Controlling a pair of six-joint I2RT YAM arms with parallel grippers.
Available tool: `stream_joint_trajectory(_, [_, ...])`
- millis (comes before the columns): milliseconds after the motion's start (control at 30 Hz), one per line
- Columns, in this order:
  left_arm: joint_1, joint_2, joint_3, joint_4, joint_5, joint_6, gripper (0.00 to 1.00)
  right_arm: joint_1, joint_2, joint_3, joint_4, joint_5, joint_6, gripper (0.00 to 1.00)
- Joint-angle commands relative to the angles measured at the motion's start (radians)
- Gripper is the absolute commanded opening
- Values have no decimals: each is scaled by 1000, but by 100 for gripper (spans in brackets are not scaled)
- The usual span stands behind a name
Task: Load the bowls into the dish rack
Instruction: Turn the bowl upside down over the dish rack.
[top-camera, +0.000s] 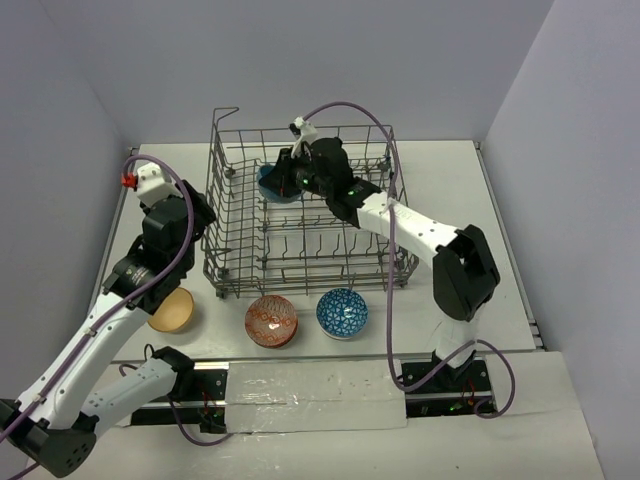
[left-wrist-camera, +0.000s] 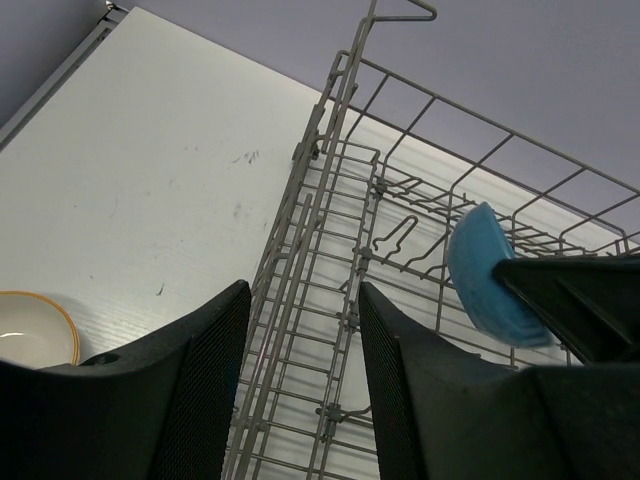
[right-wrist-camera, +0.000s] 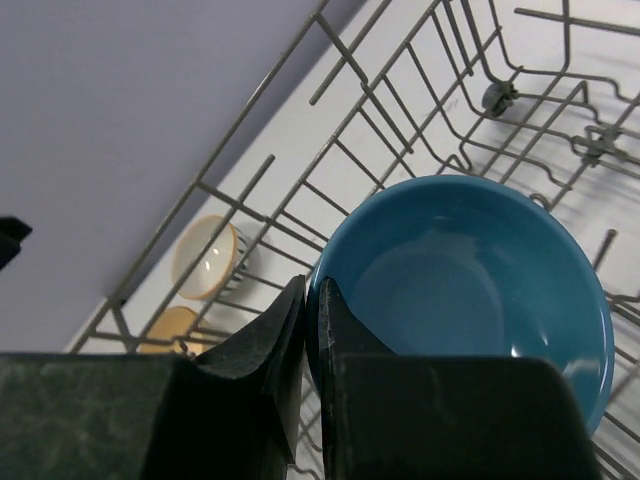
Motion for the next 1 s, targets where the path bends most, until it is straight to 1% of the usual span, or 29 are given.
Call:
stream_joint_trajectory(0, [3,-7,-5,43,1,34,53,3,39,71,169,15,143,0])
stream_joint_trajectory(100, [3,-7,-2,34,-4,34,52,16,87,112,202,43,196,0])
stream_joint_trajectory(167, [3,-18,-9,37,-10,37,52,21,111,109,273,41,240,0])
stream_joint_trajectory(367, [3,-30,-17,46,-10,38,53,38,162,120,393,70,334,0])
stream_joint_trajectory(600, [3,-15,-11,40,4,37,53,50,202,149,442,142,403,0])
stream_joint_trajectory(700, [3,-18,-13,38,-1,34,53,56,208,132,490,179,438,0])
stream_joint_trajectory(967, [3,-12,-14,40,7,33,53,82,279,148,565,273,532,0])
